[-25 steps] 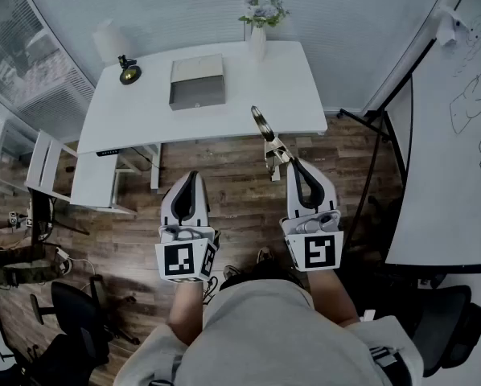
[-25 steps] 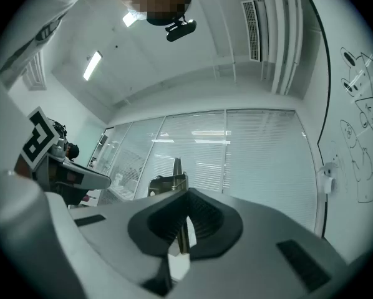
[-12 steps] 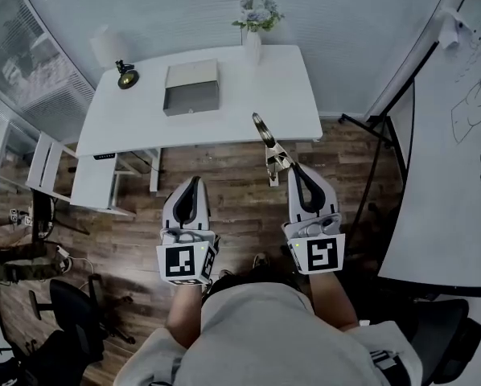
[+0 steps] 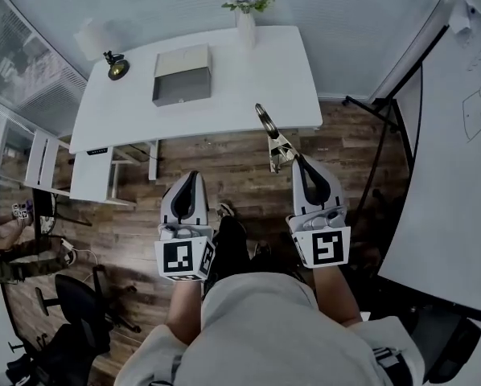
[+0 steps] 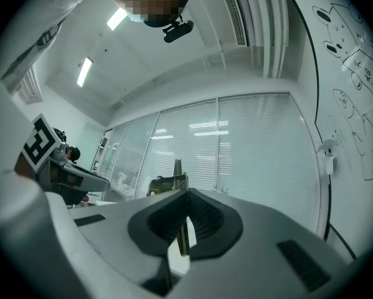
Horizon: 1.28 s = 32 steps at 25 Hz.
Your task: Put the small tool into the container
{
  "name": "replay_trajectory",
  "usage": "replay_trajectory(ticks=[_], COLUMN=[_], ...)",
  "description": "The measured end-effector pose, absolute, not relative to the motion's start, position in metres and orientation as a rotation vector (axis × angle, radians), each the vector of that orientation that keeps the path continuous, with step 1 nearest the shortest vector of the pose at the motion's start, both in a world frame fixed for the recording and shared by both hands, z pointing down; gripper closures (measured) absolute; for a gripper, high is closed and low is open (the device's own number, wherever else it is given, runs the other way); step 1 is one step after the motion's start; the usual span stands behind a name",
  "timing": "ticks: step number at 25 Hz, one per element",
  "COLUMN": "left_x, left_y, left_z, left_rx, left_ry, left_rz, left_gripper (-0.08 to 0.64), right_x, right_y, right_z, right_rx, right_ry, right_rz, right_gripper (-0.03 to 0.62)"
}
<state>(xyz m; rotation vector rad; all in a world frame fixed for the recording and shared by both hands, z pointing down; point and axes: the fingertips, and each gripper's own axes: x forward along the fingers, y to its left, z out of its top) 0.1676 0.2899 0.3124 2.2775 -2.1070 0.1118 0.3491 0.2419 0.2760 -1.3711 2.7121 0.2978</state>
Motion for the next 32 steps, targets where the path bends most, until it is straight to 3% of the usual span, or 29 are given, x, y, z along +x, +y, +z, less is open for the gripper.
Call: replay_trajectory(ticks=[9, 32], left_x=[0.148, -0.002], left_y=[0.231, 0.028], left_z=[0.341, 0.354], left_rx=[2.245, 2.316], left_ry=[-2.056, -1.865], left_rz=[0.116, 0.114], left_gripper=[0.537, 0.537], right_x=[0.330, 0.173], right_y=[0.190, 0.015], right_z=[0.293, 0.296], right_rx=[-1.378, -1.435], right_ry=[2.756, 2.817], right_rz=[0.283, 0.310], right_gripper=[0.566, 0.566])
